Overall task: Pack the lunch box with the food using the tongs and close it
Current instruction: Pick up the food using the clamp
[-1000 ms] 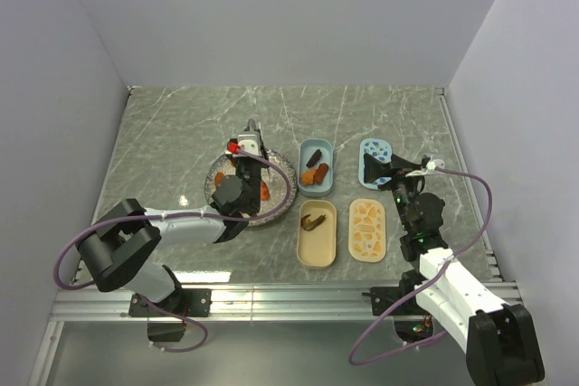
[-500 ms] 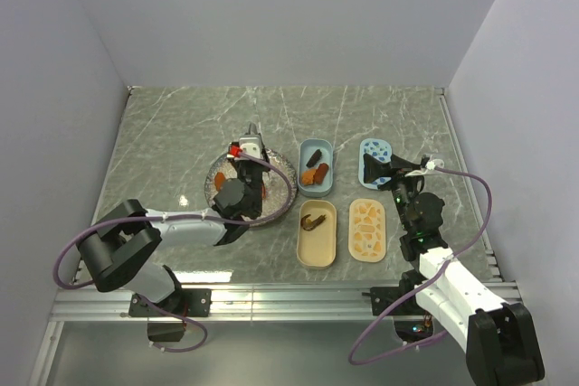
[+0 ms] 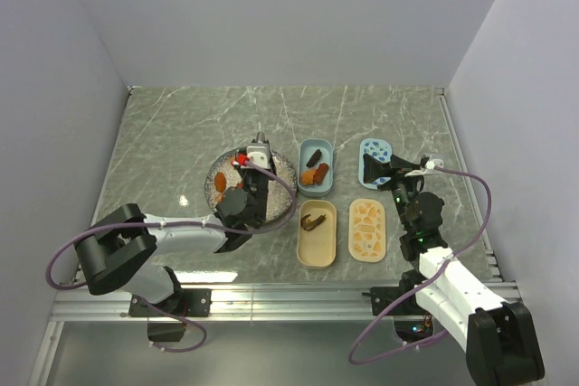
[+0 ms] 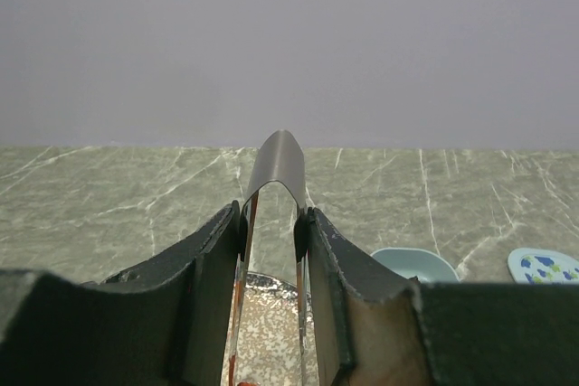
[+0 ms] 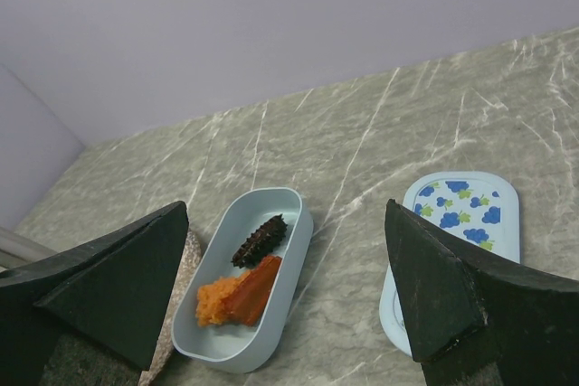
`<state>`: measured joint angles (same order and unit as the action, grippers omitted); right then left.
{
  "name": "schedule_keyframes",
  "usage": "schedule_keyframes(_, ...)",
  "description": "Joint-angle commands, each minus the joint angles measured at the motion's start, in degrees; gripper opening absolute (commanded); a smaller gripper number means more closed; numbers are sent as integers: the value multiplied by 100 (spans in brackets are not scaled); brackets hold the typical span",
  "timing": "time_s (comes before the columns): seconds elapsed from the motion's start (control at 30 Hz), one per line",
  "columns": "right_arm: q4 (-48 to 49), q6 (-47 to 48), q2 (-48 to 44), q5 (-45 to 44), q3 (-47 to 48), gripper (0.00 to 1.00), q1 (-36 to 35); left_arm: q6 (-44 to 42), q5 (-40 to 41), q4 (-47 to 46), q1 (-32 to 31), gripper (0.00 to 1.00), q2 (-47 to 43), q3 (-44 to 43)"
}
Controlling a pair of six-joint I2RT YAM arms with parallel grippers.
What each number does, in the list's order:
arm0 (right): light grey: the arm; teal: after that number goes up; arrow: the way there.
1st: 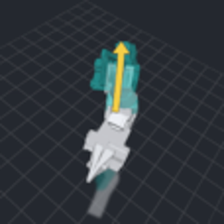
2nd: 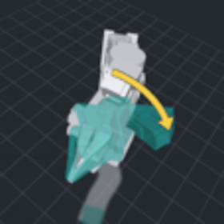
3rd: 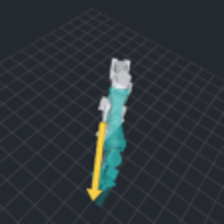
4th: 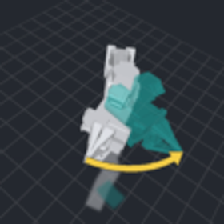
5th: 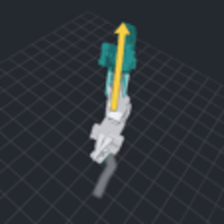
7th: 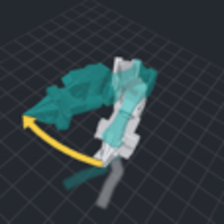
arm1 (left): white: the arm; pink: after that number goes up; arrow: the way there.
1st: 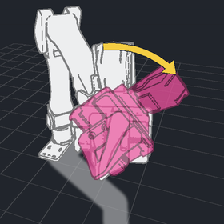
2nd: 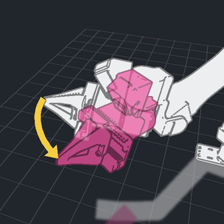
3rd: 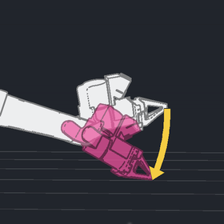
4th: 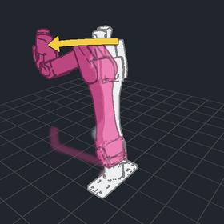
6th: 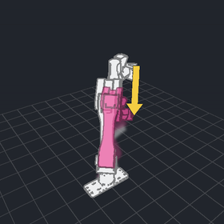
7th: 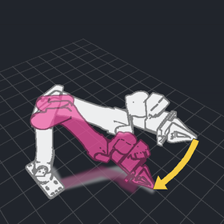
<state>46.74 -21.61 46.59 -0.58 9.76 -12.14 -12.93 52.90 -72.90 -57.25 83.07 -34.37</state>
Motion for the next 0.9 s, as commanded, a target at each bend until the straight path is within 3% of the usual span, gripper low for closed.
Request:
schedule_keyframes(0.0, 274, 25, 34, 5, 237, 96, -34, -245, 150, -303, -180, 40, -203, 18)
schedule_keyframes(0.37, 274, 25, 26, 14, 228, 96, -43, -535, 361, -585, -207, 40, -405, 185)
schedule_keyframes(0.87, 257, 25, -1, 14, 219, 96, -43, -114, 142, 21, -155, 39, -414, 124)
